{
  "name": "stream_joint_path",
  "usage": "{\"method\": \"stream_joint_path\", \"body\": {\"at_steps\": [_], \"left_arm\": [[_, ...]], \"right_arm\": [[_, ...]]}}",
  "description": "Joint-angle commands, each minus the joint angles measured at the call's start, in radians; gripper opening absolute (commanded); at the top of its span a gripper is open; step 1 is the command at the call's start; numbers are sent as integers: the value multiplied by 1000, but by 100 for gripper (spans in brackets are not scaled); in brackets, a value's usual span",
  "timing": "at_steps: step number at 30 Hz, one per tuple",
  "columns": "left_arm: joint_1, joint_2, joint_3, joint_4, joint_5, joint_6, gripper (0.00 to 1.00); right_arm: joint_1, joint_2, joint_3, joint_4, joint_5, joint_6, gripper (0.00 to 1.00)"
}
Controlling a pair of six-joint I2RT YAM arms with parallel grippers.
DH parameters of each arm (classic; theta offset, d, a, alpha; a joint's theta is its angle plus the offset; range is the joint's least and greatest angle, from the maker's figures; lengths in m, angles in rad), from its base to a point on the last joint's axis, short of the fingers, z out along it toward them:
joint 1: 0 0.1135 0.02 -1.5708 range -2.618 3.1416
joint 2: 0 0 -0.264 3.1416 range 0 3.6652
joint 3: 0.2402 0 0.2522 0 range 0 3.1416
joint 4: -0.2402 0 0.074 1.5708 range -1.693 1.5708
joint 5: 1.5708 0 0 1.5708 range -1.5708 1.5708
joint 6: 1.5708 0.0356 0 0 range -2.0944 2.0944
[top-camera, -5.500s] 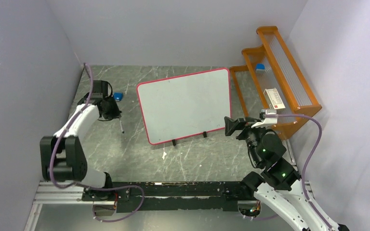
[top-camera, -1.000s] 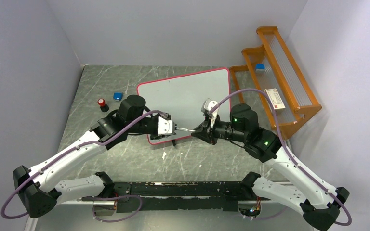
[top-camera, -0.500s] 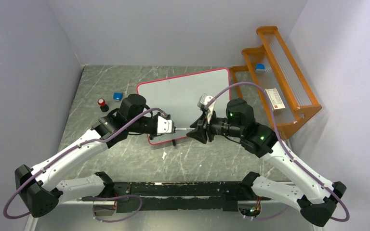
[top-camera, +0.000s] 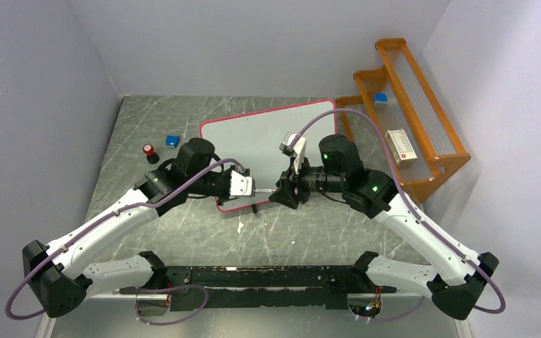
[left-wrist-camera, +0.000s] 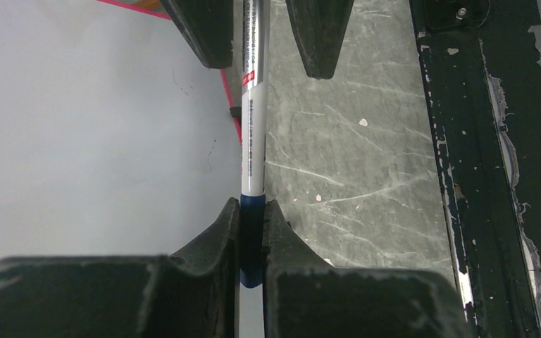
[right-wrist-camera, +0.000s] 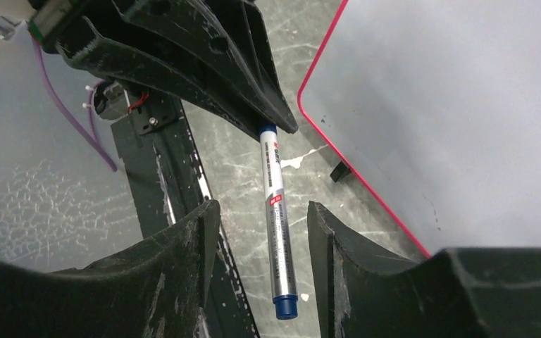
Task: Write a sentence on the whiteboard
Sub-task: Open the whiteboard marker at the center of the board.
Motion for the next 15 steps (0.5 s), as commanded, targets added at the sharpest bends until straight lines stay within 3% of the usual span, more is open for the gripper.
{"method": "stream_joint_path", "body": {"at_steps": [1, 7, 15], "left_arm": [[5, -7, 26, -9, 11, 18, 5], [6, -3, 27, -10, 9, 16, 5], [6, -5, 27, -9, 6, 11, 5]], "right_arm": [[1, 13, 14, -33, -15, 18, 51], [0, 22, -1, -3, -18, 25, 43], [1, 31, -18, 21, -16, 25, 24]]}}
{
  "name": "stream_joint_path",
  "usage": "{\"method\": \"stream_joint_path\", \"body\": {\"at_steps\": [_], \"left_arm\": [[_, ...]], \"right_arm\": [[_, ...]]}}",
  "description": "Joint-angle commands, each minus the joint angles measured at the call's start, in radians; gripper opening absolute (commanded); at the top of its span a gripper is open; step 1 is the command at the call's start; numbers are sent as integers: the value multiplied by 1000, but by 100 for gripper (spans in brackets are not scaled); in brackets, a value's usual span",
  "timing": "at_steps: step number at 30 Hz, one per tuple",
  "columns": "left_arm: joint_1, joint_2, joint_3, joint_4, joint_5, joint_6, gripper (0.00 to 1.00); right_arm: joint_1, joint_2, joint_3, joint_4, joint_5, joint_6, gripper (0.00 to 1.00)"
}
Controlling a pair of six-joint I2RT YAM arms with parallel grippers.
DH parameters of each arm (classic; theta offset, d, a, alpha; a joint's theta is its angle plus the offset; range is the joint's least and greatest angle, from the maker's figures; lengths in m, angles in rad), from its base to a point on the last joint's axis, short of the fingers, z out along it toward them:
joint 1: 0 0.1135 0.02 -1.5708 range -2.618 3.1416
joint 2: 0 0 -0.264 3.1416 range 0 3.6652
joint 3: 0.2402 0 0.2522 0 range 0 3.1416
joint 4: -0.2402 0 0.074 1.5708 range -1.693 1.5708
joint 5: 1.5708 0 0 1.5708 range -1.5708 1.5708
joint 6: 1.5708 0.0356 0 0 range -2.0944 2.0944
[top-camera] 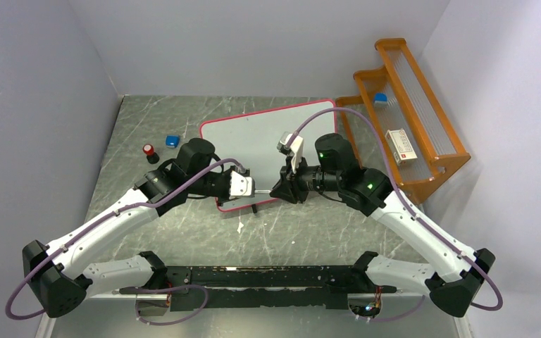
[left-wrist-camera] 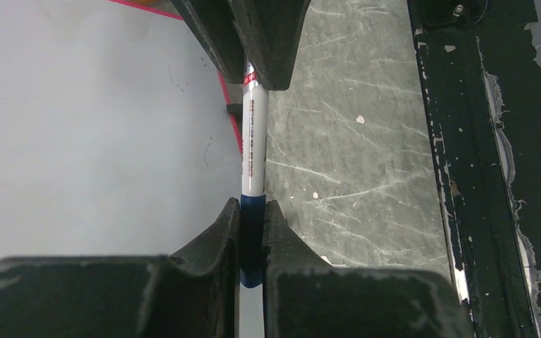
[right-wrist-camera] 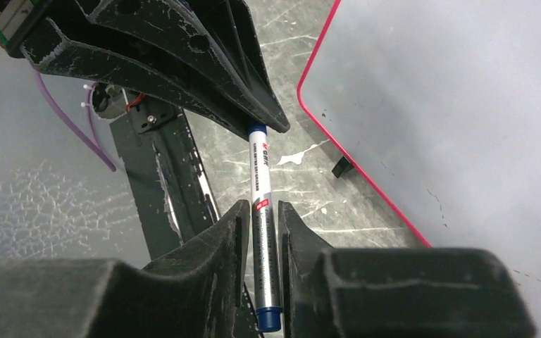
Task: Write a sentence on the whiteboard
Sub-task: Open the whiteboard marker at the center of the board.
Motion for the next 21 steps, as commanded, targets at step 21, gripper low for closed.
{"method": "stream_joint_path", "body": {"at_steps": [21], "left_arm": [[62, 5, 4, 94, 113, -89, 5]], "right_arm": [[1, -20, -52, 98, -20, 56, 22]]}}
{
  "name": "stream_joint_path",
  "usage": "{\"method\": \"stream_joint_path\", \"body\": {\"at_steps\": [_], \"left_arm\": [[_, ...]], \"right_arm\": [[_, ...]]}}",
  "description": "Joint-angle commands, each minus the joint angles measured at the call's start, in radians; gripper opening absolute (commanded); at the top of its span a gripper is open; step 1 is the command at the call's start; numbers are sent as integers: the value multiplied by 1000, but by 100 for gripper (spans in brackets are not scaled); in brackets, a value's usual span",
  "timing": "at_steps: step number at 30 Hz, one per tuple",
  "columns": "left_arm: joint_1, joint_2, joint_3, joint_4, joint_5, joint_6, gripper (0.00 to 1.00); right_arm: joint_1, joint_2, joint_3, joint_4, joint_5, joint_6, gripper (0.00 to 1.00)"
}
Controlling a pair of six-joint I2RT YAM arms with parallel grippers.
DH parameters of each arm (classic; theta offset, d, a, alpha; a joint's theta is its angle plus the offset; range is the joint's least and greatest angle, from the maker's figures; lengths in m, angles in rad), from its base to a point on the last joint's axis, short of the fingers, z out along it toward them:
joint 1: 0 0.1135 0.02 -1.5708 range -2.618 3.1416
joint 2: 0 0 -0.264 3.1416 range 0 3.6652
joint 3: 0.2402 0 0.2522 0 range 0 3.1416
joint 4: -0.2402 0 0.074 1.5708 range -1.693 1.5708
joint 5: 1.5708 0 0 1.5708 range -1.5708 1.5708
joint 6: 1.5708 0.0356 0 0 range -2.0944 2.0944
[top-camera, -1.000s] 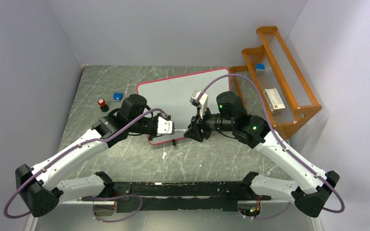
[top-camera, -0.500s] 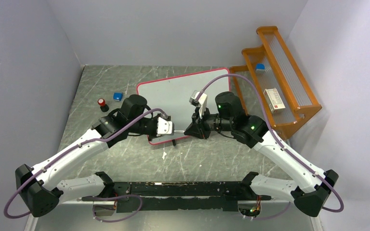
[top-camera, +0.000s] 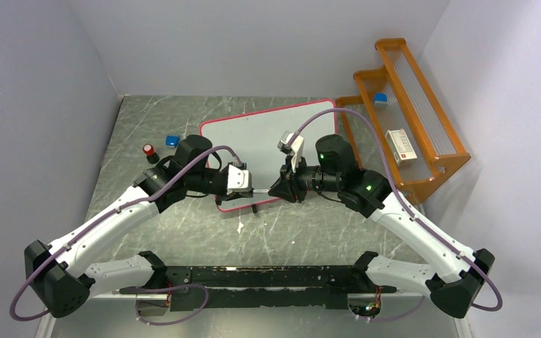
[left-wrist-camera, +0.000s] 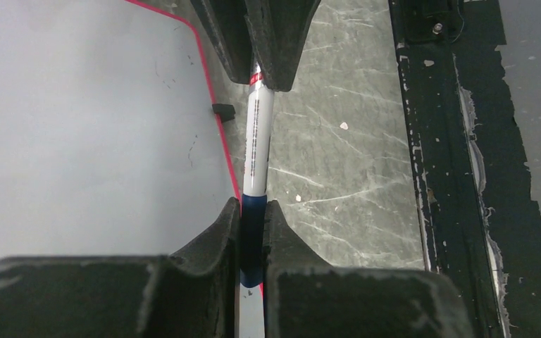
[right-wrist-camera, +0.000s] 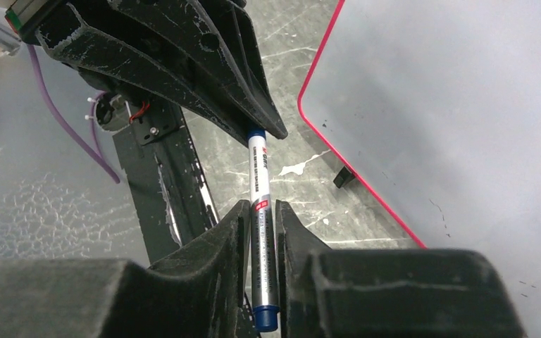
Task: Write a sentence on the whiteboard
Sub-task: Open the whiteboard marker at the center of the board.
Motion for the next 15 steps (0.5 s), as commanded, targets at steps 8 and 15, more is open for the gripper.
{"method": "stream_joint_path", "body": {"at_steps": [8, 15], "left_arm": [[11, -4, 4, 98, 48, -30, 5], [12, 0, 3, 89, 51, -19, 5]], "right_arm": [[2, -11, -19, 45, -30, 33, 29], [2, -21, -27, 59, -17, 37, 24]]}}
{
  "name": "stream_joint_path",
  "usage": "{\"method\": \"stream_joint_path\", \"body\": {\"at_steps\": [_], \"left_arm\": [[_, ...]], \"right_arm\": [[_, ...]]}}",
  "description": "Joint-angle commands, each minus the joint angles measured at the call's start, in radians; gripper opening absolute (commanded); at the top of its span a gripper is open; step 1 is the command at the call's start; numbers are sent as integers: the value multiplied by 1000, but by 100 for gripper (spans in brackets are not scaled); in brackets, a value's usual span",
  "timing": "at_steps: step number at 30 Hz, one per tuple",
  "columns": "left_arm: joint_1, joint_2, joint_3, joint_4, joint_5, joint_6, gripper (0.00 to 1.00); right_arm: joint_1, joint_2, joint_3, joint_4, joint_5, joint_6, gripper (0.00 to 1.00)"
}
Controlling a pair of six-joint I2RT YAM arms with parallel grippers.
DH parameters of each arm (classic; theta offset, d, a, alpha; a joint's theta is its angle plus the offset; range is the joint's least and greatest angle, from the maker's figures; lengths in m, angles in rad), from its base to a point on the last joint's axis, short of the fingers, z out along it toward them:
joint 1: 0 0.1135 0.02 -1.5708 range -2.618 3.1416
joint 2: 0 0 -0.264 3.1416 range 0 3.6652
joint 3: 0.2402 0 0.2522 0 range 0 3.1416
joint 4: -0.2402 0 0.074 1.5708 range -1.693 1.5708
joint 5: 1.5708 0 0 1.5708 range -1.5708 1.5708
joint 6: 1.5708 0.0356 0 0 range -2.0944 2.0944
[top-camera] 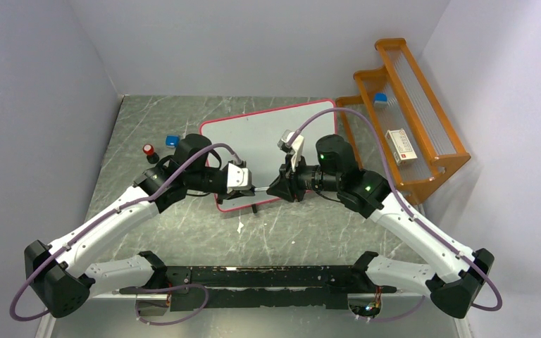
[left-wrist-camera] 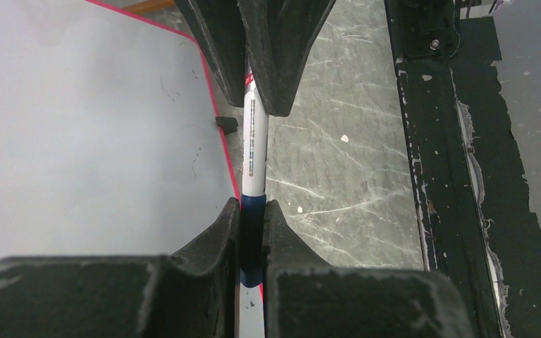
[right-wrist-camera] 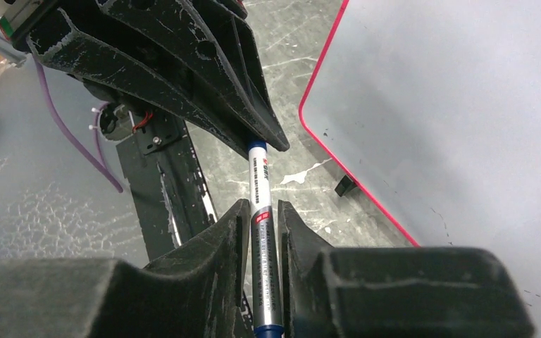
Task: Write a sentence on the whiteboard
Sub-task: Open the whiteboard marker at the center of the board.
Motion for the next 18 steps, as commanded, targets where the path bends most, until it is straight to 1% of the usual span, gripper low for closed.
{"method": "stream_joint_path", "body": {"at_steps": [1, 5, 6, 7, 8, 9, 18], "left_arm": [[10, 2, 5, 50, 31, 7, 5], [9, 8, 8, 37, 40, 11, 5], [9, 9, 7, 34, 40, 13, 5], [9, 8, 7, 33, 39, 14, 5], [9, 7, 6, 34, 35, 13, 5], [10, 6, 5, 32, 30, 13, 5], [12, -24, -23, 30, -11, 31, 5]], "right_arm": [[1, -21, -14, 22, -15, 16, 23], [1, -29, -16, 31, -7, 22, 22], [2, -31, -17, 30, -7, 22, 13], [1, -33, -16, 30, -2, 22, 7], [1, -36, -16, 27, 7, 21, 2], [0, -40, -17, 24, 19, 18, 0], [-8, -111, -16, -44, 37, -15, 0]]}}
